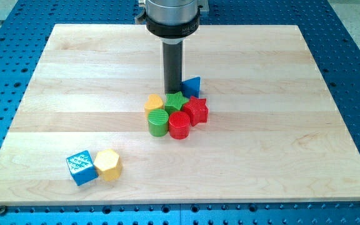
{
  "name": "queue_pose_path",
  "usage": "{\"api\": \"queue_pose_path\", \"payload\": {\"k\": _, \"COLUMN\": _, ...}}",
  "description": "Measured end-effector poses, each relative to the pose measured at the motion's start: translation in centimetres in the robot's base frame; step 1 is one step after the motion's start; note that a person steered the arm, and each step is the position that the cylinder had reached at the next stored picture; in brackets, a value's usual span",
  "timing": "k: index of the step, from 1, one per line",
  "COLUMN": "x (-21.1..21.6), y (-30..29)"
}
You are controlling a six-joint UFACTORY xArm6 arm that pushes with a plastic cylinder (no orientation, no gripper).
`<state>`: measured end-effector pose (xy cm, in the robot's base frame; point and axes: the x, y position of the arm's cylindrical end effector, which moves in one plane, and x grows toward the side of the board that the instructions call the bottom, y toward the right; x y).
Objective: Move the heart to the bottom left of the green circle
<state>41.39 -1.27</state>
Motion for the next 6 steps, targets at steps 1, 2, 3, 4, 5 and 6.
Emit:
{"api": "queue_pose_path", "payload": {"k": 1, "x": 1.4, "y": -2.9}}
{"api": "queue_pose_path", "payload": {"k": 2, "x": 5.4, "y": -5.6}}
{"api": "queue_pose_path", "payload": {"k": 3, "x": 7.3, "y": -6.4}}
{"api": "queue_pose_path", "payload": {"k": 4, "x": 7.4, "y": -6.4}}
{"api": "queue_pose_path", "payload": {"k": 5, "x": 5.5, "y": -6.4}}
{"api": "queue_pose_path", "payload": {"k": 6, "x": 6.7, "y": -7.1}}
